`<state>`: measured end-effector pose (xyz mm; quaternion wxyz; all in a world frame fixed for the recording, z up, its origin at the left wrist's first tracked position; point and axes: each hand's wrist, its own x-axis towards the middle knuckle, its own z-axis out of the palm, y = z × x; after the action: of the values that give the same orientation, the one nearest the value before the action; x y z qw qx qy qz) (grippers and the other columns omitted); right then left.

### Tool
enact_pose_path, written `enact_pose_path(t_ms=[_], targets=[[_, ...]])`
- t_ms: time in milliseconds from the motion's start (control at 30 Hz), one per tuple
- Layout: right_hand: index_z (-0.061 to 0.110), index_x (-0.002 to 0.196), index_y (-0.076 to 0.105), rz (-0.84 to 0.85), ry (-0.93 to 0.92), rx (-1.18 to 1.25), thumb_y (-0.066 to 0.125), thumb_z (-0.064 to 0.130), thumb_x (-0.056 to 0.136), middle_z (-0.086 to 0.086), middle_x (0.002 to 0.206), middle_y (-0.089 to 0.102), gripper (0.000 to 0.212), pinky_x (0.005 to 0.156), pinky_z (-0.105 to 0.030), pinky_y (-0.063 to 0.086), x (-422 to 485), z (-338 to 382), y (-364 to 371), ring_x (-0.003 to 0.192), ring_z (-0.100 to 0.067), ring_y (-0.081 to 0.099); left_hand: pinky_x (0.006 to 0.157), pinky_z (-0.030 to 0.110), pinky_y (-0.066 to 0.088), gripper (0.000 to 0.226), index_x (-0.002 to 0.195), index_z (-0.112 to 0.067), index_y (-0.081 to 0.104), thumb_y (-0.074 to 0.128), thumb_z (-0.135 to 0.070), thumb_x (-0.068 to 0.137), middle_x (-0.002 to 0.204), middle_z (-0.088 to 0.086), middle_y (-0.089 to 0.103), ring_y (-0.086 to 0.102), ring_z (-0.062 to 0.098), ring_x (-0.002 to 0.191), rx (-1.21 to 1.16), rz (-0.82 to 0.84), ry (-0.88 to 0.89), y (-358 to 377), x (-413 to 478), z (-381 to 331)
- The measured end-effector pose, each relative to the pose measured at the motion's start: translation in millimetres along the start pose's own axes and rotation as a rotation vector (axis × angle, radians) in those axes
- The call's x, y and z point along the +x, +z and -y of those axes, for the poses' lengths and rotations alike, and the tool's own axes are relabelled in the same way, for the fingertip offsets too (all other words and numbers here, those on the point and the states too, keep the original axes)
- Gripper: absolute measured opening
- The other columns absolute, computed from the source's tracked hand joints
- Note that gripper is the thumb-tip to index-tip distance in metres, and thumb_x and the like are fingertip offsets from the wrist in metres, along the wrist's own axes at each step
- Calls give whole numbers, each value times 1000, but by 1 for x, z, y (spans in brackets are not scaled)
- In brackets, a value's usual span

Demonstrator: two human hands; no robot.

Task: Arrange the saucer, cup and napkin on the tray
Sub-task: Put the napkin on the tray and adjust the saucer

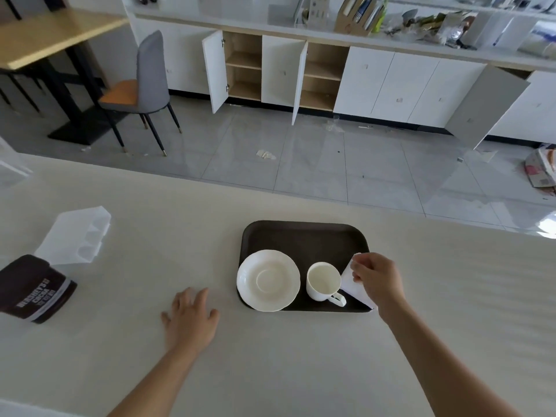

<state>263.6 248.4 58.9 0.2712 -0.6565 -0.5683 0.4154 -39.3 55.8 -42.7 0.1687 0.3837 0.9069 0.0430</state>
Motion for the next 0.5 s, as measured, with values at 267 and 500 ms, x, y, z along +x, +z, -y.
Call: enact_pose_path(t_ms=[267, 500], targets=[[16, 101, 75, 245, -296, -392, 65, 19, 91, 0, 94, 73, 14, 78, -29, 51, 33, 64, 55, 87, -23, 68, 104, 76, 14, 63, 144, -20, 46, 30, -46, 88, 152, 23, 35, 25, 46, 143, 13, -76, 32, 21, 0, -14], [17, 122, 66, 516, -397, -778, 62, 27, 93, -4, 118, 69, 31, 89, -34, 48, 58, 63, 124, 112, -27, 61, 108, 73, 12, 67, 144, -23, 46, 29, -51, 86, 153, 20, 37, 26, 42, 144, 17, -167, 30, 31, 2, -10]])
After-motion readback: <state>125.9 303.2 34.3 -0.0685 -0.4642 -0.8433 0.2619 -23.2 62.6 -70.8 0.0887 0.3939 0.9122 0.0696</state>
